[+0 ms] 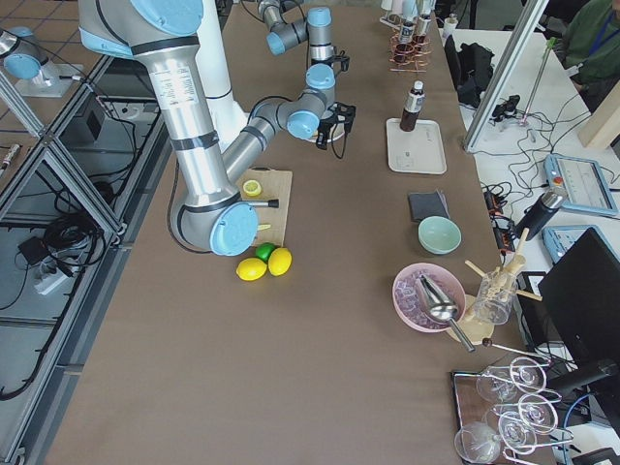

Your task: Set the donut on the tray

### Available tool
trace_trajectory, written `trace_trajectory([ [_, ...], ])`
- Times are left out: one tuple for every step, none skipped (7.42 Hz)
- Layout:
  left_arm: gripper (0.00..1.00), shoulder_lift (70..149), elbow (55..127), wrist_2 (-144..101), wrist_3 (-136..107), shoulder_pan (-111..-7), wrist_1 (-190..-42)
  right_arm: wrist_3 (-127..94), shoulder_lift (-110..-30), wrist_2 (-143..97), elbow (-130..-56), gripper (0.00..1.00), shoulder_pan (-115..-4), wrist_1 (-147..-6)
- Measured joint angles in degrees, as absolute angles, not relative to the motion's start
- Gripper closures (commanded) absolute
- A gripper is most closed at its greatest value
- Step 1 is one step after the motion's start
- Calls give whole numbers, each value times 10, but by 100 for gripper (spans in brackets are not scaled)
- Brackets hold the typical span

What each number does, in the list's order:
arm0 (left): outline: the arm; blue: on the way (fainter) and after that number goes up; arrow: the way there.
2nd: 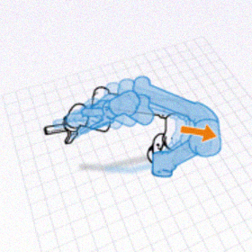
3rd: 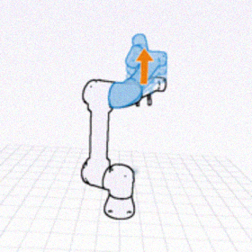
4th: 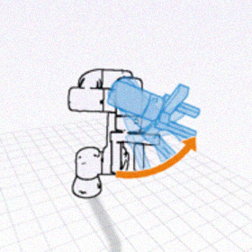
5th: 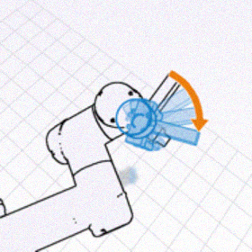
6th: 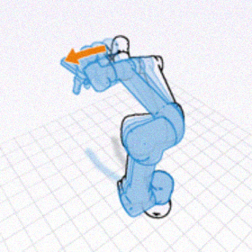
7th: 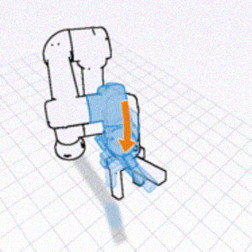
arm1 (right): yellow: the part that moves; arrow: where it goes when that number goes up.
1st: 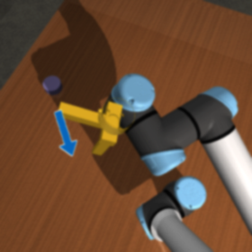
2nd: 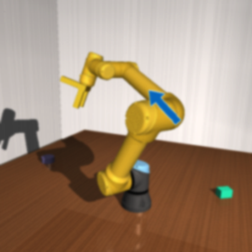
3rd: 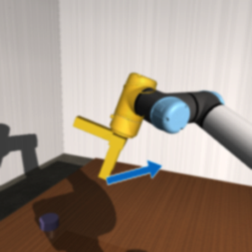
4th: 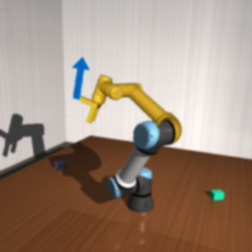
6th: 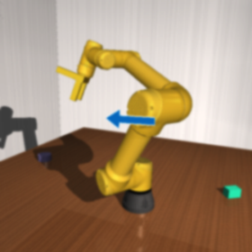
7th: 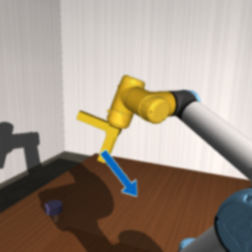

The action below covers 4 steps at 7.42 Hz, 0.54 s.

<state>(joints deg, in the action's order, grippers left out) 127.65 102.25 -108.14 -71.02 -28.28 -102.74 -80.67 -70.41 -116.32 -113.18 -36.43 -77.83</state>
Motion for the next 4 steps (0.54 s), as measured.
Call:
trace_trajectory([
  [100, 1276, 1023, -1081, -710, -282, -1027, -807, -701, -1161, -1132, 56, -359, -777],
  [100, 1276, 1023, -1080, -710, -280, -1027, -807, -698, -1160, -1133, 59, -353, -777],
  [100, 1275, 1024, -1079, -710, -278, -1027, -806, -696, -1159, -1133, 60, -346, -776],
  [100, 1275, 1025, -1073, -710, -275, -1027, -804, -695, -1158, -1134, 61, -341, -776],
])
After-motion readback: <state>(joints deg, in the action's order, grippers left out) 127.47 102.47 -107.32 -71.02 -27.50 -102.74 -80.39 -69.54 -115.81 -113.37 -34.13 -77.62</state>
